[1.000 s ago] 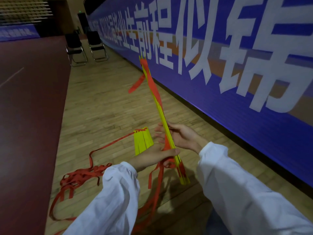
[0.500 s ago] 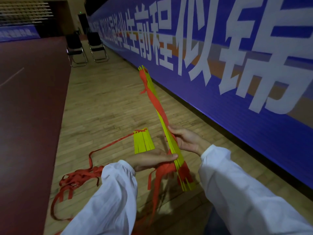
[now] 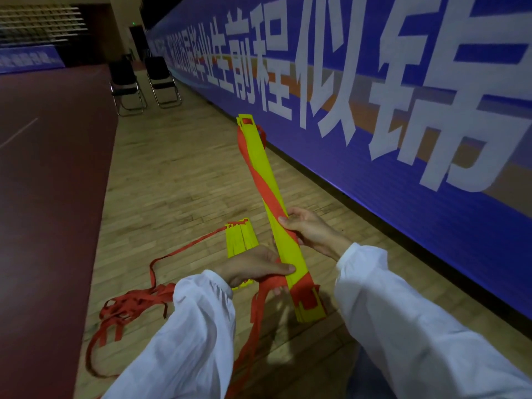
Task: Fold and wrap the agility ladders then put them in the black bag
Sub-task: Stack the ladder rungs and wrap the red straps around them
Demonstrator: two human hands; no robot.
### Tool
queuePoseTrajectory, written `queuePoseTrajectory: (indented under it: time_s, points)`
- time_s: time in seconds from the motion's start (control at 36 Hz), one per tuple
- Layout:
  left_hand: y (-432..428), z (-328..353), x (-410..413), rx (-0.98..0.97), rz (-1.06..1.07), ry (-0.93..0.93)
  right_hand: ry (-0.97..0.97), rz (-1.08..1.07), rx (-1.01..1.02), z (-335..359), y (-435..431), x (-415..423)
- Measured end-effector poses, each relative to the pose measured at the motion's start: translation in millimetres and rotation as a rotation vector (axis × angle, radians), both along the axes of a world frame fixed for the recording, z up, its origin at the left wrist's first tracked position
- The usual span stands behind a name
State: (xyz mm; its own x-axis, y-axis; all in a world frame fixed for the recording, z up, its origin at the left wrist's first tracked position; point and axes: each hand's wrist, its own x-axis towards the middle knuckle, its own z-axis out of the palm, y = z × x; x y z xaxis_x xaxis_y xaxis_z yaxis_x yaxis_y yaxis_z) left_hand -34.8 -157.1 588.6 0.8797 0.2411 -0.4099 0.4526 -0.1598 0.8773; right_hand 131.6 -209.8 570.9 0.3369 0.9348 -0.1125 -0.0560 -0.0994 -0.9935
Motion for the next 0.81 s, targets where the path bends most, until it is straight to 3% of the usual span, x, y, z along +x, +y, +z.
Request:
queuePoseTrajectory:
  time_s: [0.17,0.39,0.44,0.53,0.67,0.81]
  points:
    - [-6.6,-8.0,2.7,0.058,0.104,-0.081,0.068,0.001,0.023,1.2,-1.8,2.4]
    - [-22.0,-7.4,3.5,-0.074,0.028,-0.223,0.854,0.209,0.058,19.9,-2.4,-10.1]
    - [-24.7,-8.6,6.3,-0.064,-0.007,-0.212,0.967,0.202,0.095,19.6,-3.1,-15.7]
    - [-23.0,-13.4,6.7,-0.074,0.004,-0.195,0.980,0.225,0.089,9.6,2.2,-13.6]
    - [-25.8,-19.7,3.6,-0.134,-0.002,-0.165,0.972,0.454,0.069,-0.4,6.3,-7.9]
    - [-22.1,-15.8,-1.1,-0.268,-0.043,-0.093,0.905,0.396,0.039,4.1,5.3,-11.2]
